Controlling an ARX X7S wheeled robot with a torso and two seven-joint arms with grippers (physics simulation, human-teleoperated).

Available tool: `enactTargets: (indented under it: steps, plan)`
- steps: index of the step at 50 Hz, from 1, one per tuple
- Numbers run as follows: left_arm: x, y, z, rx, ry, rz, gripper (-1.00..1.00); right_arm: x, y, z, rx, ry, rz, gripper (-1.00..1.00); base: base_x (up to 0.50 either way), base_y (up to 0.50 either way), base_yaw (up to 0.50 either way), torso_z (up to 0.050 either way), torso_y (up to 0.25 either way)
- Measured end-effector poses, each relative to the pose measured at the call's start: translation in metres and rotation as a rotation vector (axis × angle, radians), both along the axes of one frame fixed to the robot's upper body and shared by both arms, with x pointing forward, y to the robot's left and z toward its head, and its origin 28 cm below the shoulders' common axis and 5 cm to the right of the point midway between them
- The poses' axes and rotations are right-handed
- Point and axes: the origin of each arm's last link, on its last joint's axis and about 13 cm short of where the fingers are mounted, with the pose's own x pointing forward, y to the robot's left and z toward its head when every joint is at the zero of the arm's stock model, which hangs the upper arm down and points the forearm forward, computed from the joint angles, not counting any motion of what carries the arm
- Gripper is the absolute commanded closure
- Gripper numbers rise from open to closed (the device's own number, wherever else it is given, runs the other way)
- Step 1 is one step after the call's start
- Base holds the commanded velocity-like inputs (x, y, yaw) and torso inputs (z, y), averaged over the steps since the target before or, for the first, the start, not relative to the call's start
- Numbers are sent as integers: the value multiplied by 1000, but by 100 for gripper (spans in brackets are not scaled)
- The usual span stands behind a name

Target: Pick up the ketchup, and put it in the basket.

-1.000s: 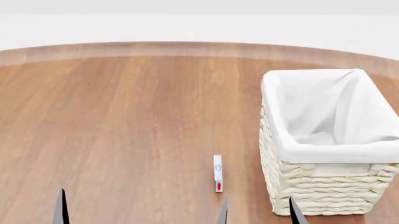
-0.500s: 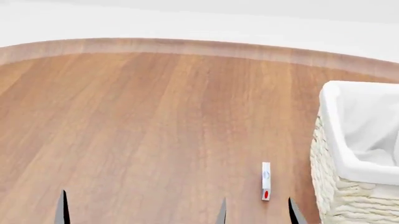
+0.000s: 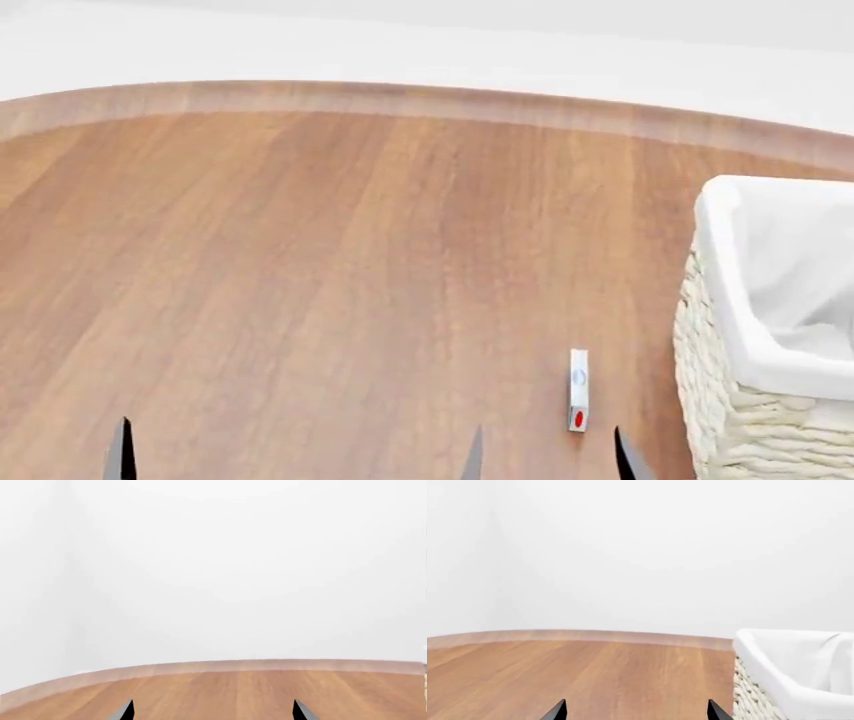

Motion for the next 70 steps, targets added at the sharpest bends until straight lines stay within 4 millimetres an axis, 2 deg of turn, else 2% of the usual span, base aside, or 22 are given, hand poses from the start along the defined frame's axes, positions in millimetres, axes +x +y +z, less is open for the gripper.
enactTargets:
  steps: [17, 40, 52, 70]
  plan:
    - [-46, 16, -8, -4, 61, 0, -100, 0, 1, -2, 1, 12, 13, -100, 0, 0, 0, 0, 0]
    - [-107, 40, -42, 45, 298, 46, -100, 1, 2, -8, 0, 34, 21, -100, 0, 0, 0, 0, 0]
    - [-117, 55, -53, 67, 376, 77, -100, 2, 2, -11, 1, 45, 24, -100, 0, 0, 0, 0, 0]
    - [-117, 76, -76, 71, 398, 129, -100, 3, 3, -14, 1, 57, 27, -100, 0, 0, 0, 0, 0]
